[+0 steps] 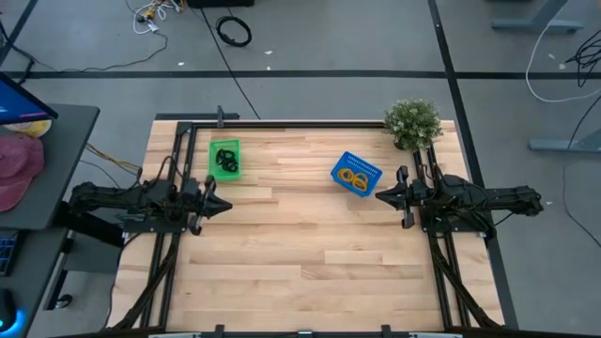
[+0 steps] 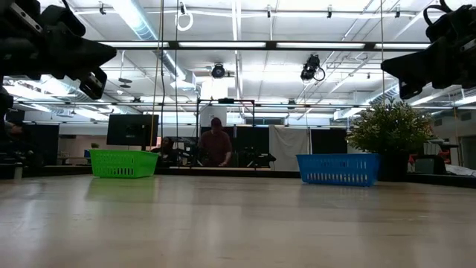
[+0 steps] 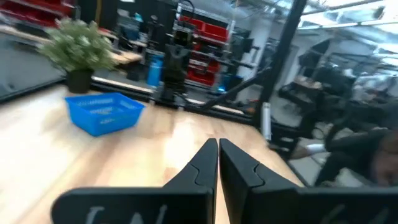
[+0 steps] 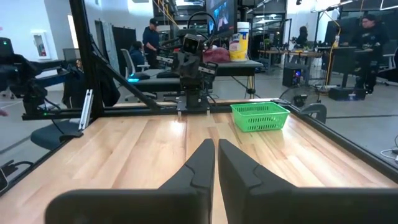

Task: Sort spring keychains
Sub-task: Return to home position

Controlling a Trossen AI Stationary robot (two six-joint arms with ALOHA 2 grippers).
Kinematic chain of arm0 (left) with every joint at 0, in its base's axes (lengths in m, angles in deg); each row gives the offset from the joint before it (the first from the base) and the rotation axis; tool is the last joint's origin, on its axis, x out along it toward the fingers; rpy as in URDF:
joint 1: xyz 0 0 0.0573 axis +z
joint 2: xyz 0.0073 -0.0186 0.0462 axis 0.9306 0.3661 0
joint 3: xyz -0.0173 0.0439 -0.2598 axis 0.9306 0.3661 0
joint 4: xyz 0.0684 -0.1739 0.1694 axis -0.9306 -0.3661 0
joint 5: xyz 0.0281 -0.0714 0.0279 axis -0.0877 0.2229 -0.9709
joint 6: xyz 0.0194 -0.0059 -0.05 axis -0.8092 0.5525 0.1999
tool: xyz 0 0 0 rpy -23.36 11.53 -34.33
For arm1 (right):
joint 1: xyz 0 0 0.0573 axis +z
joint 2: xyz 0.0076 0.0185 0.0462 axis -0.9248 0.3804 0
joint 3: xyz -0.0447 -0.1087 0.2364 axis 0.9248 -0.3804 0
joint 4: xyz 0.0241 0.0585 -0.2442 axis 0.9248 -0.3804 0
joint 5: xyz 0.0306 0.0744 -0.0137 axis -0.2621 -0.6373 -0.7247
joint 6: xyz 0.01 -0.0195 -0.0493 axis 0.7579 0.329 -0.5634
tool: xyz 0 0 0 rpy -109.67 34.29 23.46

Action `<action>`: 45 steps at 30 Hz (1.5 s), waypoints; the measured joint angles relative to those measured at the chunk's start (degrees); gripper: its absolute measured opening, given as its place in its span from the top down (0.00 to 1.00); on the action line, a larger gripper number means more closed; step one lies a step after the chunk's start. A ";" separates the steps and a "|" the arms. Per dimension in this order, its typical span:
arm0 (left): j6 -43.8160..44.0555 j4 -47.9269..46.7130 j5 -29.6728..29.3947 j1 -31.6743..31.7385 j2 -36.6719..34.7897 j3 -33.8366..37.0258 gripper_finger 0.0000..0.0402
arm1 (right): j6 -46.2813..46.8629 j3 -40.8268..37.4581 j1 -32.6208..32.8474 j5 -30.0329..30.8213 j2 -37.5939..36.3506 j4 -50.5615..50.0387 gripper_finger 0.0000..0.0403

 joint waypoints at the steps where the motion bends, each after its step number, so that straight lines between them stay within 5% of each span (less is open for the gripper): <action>1: -0.71 -0.02 -1.01 0.00 0.00 -0.01 0.95 | 0.00 0.00 0.00 0.00 0.00 0.00 0.93; 8: 6.72 0.04 -3.55 0.02 -0.02 0.00 0.95 | -0.02 0.02 0.00 0.00 0.00 0.00 0.93; 45: 6.81 0.07 -3.55 0.02 -0.02 0.01 0.95 | -0.09 0.02 0.01 0.02 0.00 0.02 0.93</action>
